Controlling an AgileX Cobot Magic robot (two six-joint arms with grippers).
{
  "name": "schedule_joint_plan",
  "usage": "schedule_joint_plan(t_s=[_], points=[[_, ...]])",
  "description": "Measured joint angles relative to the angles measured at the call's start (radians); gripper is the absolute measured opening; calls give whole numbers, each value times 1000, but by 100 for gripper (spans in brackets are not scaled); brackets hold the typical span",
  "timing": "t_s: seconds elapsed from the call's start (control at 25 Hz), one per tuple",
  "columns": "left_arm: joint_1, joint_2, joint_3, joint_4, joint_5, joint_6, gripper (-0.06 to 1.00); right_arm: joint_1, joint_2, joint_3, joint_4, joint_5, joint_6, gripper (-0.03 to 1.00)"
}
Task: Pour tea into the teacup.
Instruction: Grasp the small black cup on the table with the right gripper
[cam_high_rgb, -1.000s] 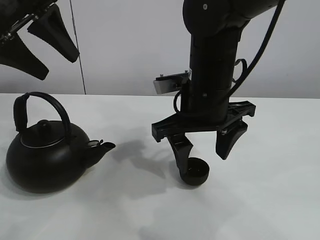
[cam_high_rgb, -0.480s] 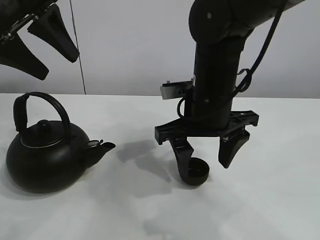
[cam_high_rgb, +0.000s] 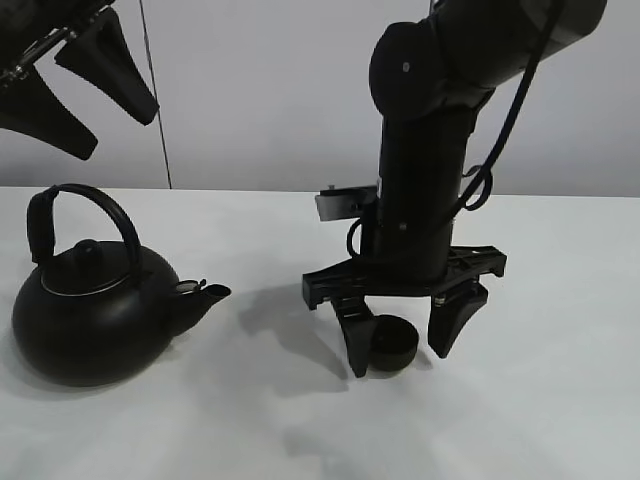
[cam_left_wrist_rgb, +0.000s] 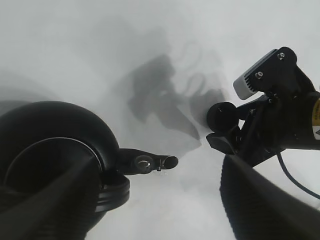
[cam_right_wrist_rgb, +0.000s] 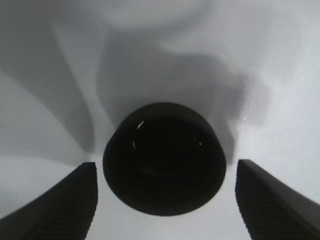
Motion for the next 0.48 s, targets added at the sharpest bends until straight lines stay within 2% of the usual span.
schedule_joint_plan(t_s=[0.2,0.36,0.48], points=[[0,0,0,0,0,0,50,0,3,0,1,-8,0,51],[0,0,0,0,0,0,50,0,3,0,1,-11,0,40],[0,0,0,0,0,0,50,0,3,0,1,-14,0,40]])
